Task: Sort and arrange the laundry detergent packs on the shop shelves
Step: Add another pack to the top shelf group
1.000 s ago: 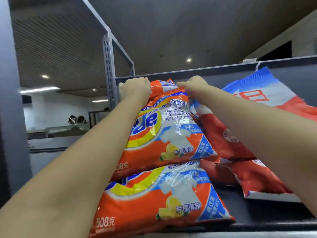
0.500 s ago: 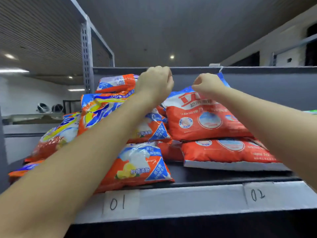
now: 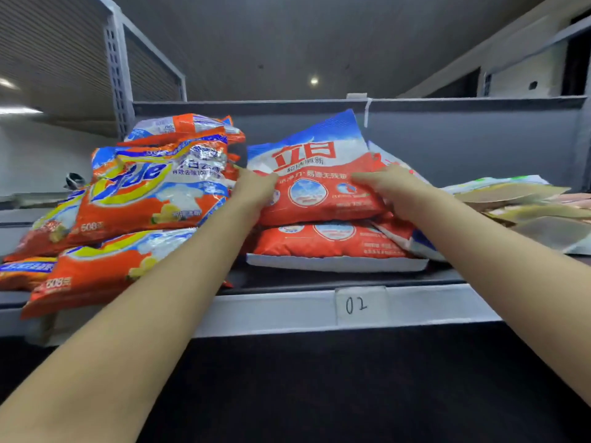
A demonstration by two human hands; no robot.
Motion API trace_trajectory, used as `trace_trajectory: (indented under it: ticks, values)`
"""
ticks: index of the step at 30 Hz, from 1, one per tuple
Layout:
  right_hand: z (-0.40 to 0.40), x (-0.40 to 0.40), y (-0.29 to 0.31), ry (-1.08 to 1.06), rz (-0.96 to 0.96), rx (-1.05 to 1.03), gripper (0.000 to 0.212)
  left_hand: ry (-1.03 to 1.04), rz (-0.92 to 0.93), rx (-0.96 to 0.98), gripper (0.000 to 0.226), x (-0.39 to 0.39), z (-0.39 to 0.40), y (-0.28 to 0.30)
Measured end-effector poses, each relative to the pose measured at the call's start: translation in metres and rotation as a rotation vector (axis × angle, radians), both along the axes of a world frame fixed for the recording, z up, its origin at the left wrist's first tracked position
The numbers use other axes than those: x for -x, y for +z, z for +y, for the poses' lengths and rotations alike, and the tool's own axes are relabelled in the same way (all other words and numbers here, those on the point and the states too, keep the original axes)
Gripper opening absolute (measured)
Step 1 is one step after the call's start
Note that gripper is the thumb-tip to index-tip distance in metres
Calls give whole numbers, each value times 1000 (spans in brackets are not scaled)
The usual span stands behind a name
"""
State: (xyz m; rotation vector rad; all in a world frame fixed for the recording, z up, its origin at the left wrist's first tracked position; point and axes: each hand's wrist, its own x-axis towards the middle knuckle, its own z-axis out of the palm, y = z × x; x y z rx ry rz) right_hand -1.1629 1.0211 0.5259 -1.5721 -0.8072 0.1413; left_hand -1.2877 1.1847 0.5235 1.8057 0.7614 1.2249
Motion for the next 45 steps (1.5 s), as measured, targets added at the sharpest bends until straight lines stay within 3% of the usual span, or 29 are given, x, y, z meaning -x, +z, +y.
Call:
trace_trajectory:
  ticks: [2, 4, 7, 9, 12, 15, 18, 21, 24, 28, 35, 39, 45]
  values:
    - [-3, 7, -2, 121, 101, -15, 37, -75, -138, 96, 35, 4, -3, 3]
    - [-5, 11, 0, 141, 85, -92, 35, -80, -227, 87, 30, 8, -9, 7]
    - [-22, 18, 10, 125, -31, -236, 6, -127, -363, -8, 6, 19, -33, 21]
    - [-43, 26, 17, 131, -96, -327, 11, -207, -449, -50, 17, 32, -53, 29]
    - [-83, 45, 15, 191, -134, -414, 8, -418, -563, 4, 6, 50, -78, 30]
    - [-118, 61, -8, 263, -78, -465, 4, -612, -593, 110, 9, 67, -108, 14]
    - [-143, 71, -45, 264, 6, -480, 10, -659, -603, 143, 20, 79, -138, -17]
    - [-162, 81, -90, 296, 93, -471, 25, -604, -604, 143, 16, 96, -162, -59]
    - [-175, 93, -142, 335, 188, -414, 24, -509, -584, 166, 23, 117, -180, -108]
    - [-181, 106, -207, 385, 319, -306, 20, -410, -512, 285, 26, 139, -188, -174]
    - [-155, 116, -291, 443, 597, -27, 38, -189, -423, 501, 31, 162, -179, -253]
    - [-137, 115, -320, 470, 658, 117, 46, -83, -358, 625, 37, 168, -168, -291]
    - [-99, 123, -349, 451, 633, 229, 20, 32, -332, 753, 16, 180, -136, -332]
